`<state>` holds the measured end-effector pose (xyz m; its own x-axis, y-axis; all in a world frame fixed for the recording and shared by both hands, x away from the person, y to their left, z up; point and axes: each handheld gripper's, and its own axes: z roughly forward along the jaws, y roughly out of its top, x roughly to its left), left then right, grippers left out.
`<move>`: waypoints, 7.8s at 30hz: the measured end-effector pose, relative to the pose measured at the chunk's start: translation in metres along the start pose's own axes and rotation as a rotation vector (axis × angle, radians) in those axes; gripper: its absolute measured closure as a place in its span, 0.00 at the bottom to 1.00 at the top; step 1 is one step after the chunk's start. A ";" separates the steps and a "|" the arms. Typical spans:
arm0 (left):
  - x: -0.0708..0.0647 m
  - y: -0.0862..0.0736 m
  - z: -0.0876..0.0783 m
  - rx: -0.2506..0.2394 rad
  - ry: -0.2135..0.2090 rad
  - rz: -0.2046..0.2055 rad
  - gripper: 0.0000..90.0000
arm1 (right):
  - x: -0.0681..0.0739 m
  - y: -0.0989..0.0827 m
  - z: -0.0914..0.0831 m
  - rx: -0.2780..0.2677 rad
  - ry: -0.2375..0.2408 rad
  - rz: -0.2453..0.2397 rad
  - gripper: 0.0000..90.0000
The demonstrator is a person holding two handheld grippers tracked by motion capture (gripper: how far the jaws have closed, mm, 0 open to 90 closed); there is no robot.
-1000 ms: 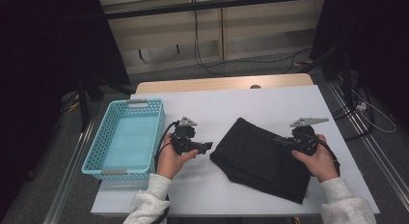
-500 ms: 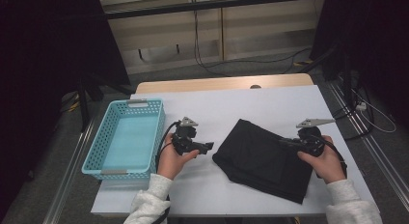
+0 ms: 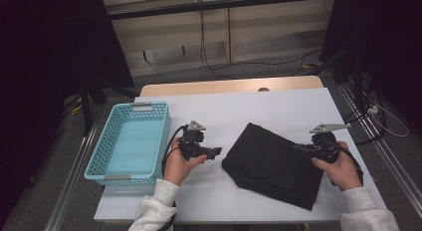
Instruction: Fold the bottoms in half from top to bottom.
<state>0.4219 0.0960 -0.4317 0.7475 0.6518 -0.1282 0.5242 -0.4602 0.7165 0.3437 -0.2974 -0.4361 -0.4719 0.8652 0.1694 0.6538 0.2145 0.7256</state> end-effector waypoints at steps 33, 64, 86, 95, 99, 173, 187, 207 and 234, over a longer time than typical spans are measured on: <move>-0.004 0.001 0.003 -0.008 -0.004 0.003 0.16 | -0.007 -0.008 -0.017 0.009 -0.014 0.010 0.92; -0.007 0.004 0.005 -0.011 -0.014 0.009 0.16 | -0.014 -0.015 -0.029 0.003 -0.026 0.027 0.92; -0.009 0.007 0.008 -0.009 -0.024 0.017 0.16 | -0.020 -0.021 -0.038 0.000 -0.046 0.043 0.92; -0.009 0.008 0.007 -0.005 -0.027 0.019 0.16 | -0.021 -0.021 -0.043 -0.011 -0.049 0.045 0.92; -0.009 0.008 0.007 -0.013 -0.019 0.018 0.16 | -0.023 -0.023 -0.048 -0.015 -0.062 0.045 0.92; -0.072 -0.023 0.030 0.051 -0.150 0.119 0.25 | -0.005 -0.018 -0.017 -0.058 -0.167 0.015 0.16; -0.081 -0.022 0.021 0.135 -0.105 0.117 0.74 | -0.003 -0.019 -0.015 -0.052 -0.161 0.009 0.17; -0.055 -0.015 0.021 0.152 -0.156 -0.017 0.94 | -0.004 -0.019 -0.020 -0.084 -0.164 0.014 0.17; -0.009 0.004 0.021 0.125 -0.072 -0.045 0.95 | -0.004 -0.021 -0.022 -0.121 -0.159 -0.001 0.13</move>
<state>0.4253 0.0756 -0.4420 0.7470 0.6307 -0.2102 0.6013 -0.5060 0.6185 0.3192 -0.3151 -0.4374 -0.3666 0.9279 0.0678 0.5727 0.1676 0.8024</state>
